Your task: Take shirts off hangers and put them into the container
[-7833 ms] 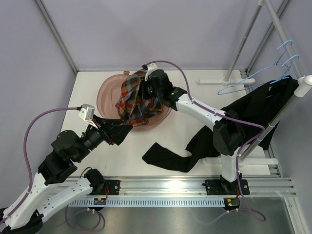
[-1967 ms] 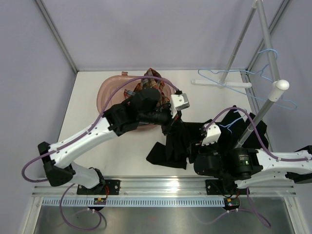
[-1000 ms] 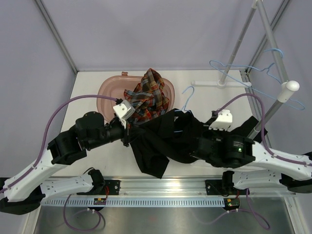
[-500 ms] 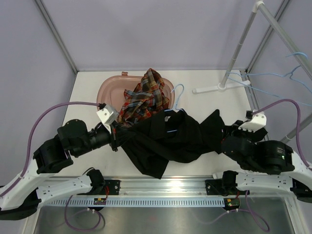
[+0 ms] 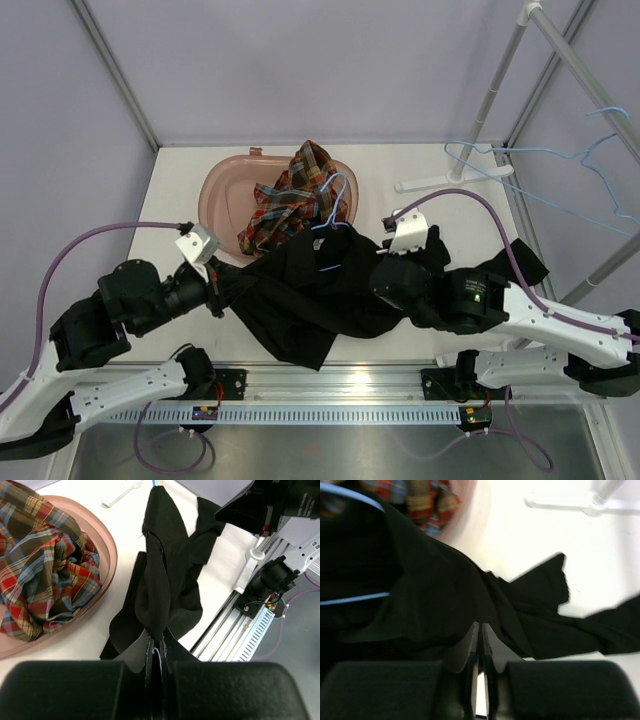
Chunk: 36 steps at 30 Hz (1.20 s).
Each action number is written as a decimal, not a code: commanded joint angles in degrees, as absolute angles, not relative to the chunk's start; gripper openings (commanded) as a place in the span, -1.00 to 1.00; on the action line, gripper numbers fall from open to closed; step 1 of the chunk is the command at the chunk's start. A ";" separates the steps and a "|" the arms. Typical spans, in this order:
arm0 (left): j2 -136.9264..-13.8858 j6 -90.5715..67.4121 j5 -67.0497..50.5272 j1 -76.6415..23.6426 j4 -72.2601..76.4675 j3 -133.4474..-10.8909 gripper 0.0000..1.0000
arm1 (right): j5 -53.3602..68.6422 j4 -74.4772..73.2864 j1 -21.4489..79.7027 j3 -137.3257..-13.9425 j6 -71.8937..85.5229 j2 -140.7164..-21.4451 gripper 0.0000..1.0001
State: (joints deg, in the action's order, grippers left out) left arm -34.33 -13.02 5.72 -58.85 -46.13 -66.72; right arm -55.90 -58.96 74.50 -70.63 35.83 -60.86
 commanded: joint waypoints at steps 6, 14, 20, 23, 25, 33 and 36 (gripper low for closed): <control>-25.85 -15.64 6.07 -58.71 -43.16 -63.37 -1.00 | -39.04 -32.79 74.27 -84.09 16.79 -65.56 -0.05; -21.54 -17.58 -2.37 -58.71 -37.10 -59.95 -1.00 | -35.33 -25.75 74.27 -90.17 13.27 -72.86 0.03; -19.16 -18.28 -4.66 -58.71 -35.77 -59.68 -1.00 | -37.18 -25.22 74.27 -93.43 11.69 -76.37 0.02; -18.81 -18.19 -4.66 -58.71 -36.39 -60.12 -1.00 | -37.18 -25.23 74.27 -92.56 12.13 -75.41 0.01; -18.81 -18.02 -4.14 -58.80 -36.91 -60.21 -1.00 | -37.35 -25.31 74.18 -92.37 12.39 -74.36 0.01; -21.00 -16.35 -1.50 -58.71 -37.44 -59.59 -1.00 | -33.04 -26.89 74.27 -90.45 15.20 -69.44 -0.03; -21.80 -15.91 -1.41 -58.71 -37.79 -60.29 -1.00 | -34.89 -27.07 74.27 -87.55 15.64 -66.98 -0.03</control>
